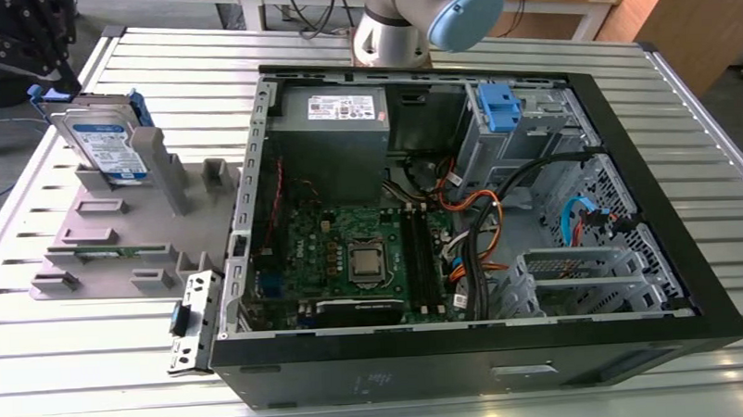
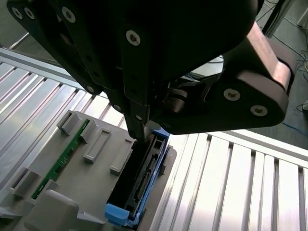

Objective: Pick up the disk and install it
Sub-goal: 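Pick up the disk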

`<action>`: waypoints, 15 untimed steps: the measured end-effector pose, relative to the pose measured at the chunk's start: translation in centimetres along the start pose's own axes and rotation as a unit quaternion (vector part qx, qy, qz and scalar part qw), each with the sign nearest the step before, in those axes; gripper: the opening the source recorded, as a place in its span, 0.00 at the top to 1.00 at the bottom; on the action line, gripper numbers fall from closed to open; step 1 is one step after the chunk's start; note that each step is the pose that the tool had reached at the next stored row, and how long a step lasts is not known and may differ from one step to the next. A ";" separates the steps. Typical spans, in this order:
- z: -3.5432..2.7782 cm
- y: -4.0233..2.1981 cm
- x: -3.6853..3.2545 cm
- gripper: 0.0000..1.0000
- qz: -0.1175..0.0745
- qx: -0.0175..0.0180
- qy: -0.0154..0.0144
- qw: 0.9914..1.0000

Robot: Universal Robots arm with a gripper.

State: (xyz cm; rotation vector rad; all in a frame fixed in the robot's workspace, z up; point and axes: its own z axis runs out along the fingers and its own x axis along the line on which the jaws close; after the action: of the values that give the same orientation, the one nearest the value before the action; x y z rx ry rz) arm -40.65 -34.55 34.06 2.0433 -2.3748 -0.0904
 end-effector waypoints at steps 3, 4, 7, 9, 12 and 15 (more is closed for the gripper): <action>0.03 0.01 0.00 0.89 -0.019 -0.001 0.001 1.000; 0.03 0.00 0.00 0.89 -0.021 -0.001 0.001 1.000; 0.05 0.00 0.00 0.89 -0.024 -0.001 0.001 1.000; 0.07 -0.09 -0.02 0.89 -0.027 -0.001 0.001 1.000; 0.06 -0.26 -0.04 0.89 -0.032 -0.002 -0.006 0.999; 0.07 -0.29 -0.04 0.89 -0.037 -0.004 -0.019 0.999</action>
State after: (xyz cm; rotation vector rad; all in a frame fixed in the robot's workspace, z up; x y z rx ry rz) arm -40.36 -34.55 33.98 2.1453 -2.3158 -0.1385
